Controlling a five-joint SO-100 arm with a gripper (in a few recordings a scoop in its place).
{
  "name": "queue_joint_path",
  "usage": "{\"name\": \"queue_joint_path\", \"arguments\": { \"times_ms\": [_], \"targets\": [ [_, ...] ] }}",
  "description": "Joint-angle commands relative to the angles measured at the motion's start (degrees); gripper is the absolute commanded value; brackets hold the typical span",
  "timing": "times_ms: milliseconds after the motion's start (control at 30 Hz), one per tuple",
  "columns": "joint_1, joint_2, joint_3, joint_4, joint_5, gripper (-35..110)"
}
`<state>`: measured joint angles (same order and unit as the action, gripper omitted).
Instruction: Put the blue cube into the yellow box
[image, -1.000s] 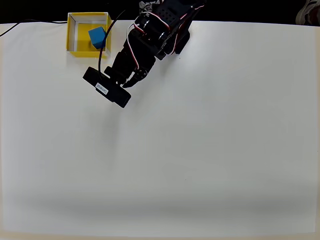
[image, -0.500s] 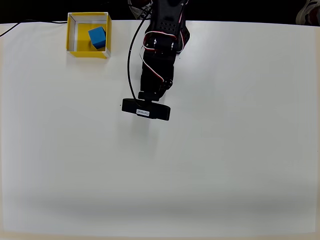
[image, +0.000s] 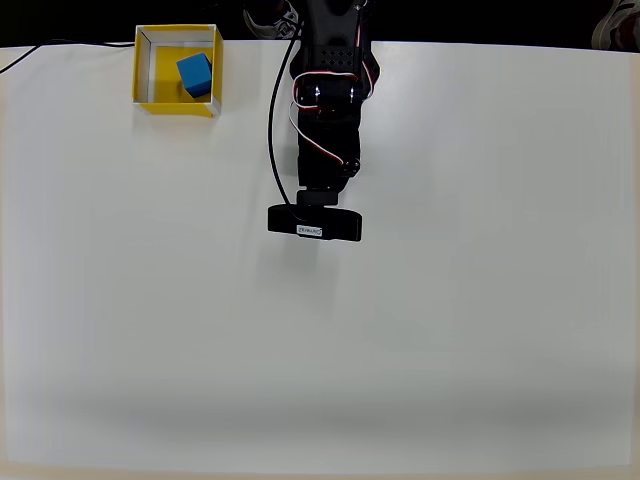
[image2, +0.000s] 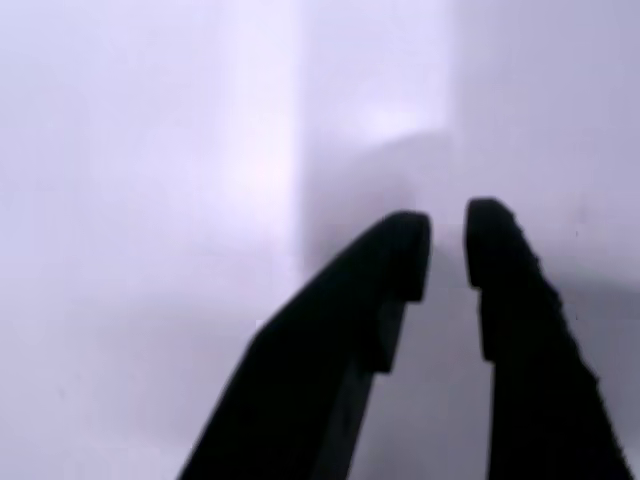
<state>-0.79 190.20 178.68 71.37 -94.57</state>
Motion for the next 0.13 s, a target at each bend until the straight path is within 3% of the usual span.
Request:
{"name": "queue_joint_path", "arguments": {
  "times_ms": [0, 100],
  "targets": [
    [-0.35, 0.97, 1.49, 5.36, 0.62, 0],
    [0.26, 0.97, 1.49, 6.06, 4.48, 0]
  ]
}}
